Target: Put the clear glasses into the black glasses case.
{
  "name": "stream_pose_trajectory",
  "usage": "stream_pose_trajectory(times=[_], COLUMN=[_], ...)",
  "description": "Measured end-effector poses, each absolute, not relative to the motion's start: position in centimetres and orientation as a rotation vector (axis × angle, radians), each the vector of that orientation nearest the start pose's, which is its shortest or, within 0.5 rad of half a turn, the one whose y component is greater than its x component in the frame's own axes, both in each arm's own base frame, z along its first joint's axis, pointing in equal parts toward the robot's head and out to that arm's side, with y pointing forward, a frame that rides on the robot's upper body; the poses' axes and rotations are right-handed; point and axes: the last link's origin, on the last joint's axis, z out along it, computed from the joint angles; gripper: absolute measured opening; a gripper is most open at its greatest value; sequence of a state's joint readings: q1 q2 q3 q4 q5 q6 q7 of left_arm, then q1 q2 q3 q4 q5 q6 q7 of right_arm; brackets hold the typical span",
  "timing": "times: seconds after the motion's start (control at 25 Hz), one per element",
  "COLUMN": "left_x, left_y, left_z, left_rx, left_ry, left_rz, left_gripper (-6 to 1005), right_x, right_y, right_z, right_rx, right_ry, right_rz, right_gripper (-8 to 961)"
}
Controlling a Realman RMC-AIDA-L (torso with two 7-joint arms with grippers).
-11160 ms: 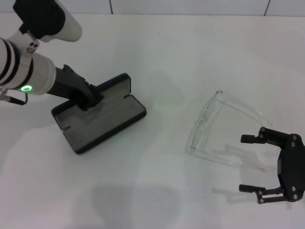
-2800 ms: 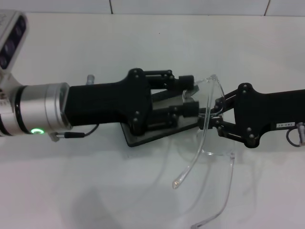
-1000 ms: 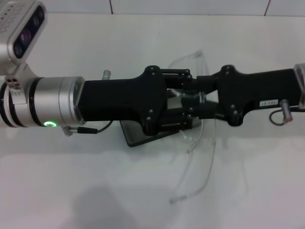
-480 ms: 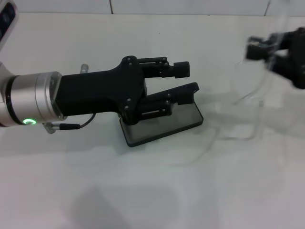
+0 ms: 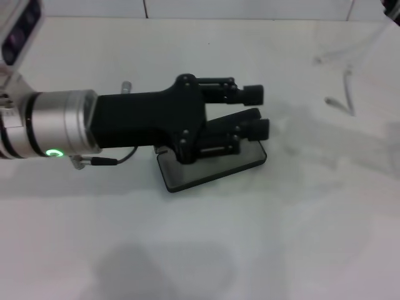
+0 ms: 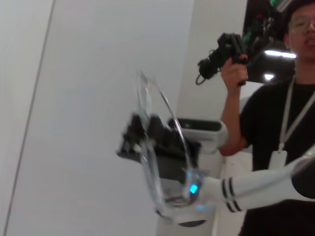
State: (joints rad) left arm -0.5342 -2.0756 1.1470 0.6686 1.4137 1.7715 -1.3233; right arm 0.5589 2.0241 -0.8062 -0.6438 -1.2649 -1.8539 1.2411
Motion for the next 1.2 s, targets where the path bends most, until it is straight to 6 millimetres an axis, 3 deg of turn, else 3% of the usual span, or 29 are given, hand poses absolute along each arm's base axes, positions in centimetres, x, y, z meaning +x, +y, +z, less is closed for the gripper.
stream_pose_trajectory(times=[0.16,0.4,0.72,1.2], left_x=[-16.3,-15.9,-16.2,-16.3], left_y=[30.5,30.7,30.7,31.0], left_z=[-1.7,-2.2,-2.0,-2.2], left_rx=[-2.937,-2.954,-2.935,-2.918], left_ry=[-0.223,-0.238,-0.256,-0.268], left_rz=[-1.320,-1.330,-1.340,-1.318], left_gripper=[623,627,631,638], right_x=[15.9,13.9,13.9,15.6], right_y=[35.1,37.1,37.6,37.5], right_z=[6.3,3.1,-0.6,-1.8], right_rx=[-2.366,-2.434,-2.578,-2.643], right_ry=[0.002,-0.006,0.009,0.015], right_rz=[1.591,1.458,1.222,1.046], right_gripper=[121,121,121,122])
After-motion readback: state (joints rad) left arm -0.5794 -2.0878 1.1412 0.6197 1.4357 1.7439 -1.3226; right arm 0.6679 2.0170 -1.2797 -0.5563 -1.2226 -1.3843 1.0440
